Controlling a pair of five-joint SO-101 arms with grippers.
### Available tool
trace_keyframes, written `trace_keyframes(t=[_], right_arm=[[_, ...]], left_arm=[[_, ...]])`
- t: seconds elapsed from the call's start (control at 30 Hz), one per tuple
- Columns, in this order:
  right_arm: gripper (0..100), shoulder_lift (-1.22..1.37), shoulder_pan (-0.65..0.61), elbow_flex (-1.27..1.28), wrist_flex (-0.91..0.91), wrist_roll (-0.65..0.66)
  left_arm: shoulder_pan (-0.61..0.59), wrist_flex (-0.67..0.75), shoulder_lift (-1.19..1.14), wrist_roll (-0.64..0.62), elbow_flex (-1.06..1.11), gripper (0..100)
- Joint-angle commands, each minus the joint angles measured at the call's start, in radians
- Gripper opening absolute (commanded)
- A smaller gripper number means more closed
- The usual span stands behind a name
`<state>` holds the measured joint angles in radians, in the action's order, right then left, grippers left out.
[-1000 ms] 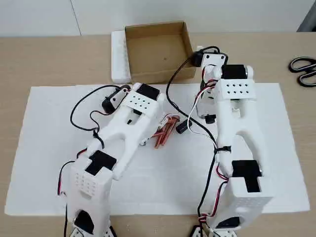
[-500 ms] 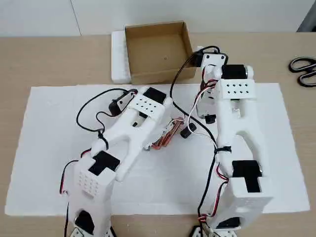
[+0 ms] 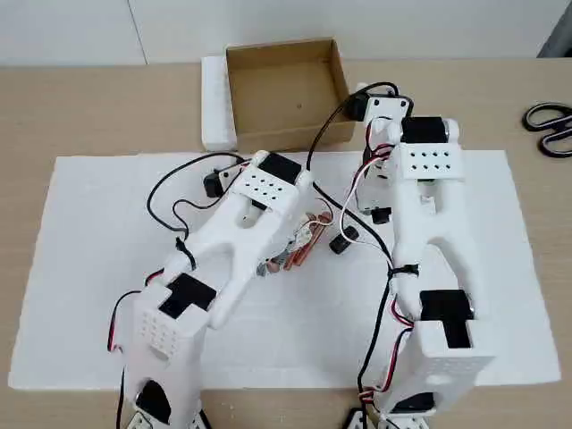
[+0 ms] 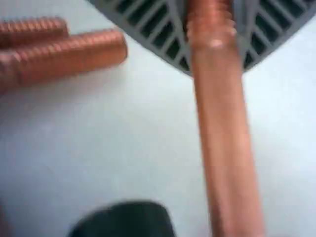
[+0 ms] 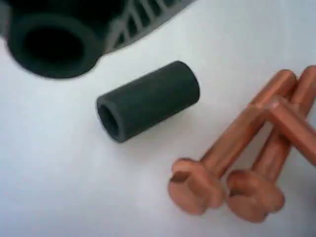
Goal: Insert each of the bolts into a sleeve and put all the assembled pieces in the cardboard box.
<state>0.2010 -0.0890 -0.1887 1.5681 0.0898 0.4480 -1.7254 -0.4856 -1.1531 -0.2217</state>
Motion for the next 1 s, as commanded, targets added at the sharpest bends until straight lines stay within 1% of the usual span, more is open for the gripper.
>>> trace_keyframes(t=[0.0,0.17,0.3,0.47,0.63,0.7,0.83,0.97], right_arm=[[0.6,-0.035,0.004,-0.017,-0.012,0.009],[0.6,-0.035,0.002,-0.017,-0.012,0.009],[0.6,-0.035,0.002,-0.017,-0.012,0.006],[0.5,-0.035,0.004,-0.017,-0.01,0.005],[0.5,-0.035,0.004,-0.017,-0.008,0.003],[0.5,-0.035,0.004,-0.017,-0.008,0.003],[0.5,-0.035,0.004,-0.017,-0.01,0.002],[0.5,-0.035,0.002,-0.017,-0.01,0.0]], left_arm=[[0.002,-0.028,0.176,0.08,-0.033,4],[-0.002,-0.028,0.315,0.222,-0.031,4],[-0.051,-0.028,0.382,0.331,-0.031,4],[-0.124,-0.028,0.417,0.347,-0.018,4],[-0.137,-0.028,0.419,0.362,0.047,4],[-0.167,-0.028,0.414,0.437,0.045,4],[-0.249,-0.026,0.4,0.647,0.033,4],[-0.299,-0.026,0.377,0.964,0.039,4]])
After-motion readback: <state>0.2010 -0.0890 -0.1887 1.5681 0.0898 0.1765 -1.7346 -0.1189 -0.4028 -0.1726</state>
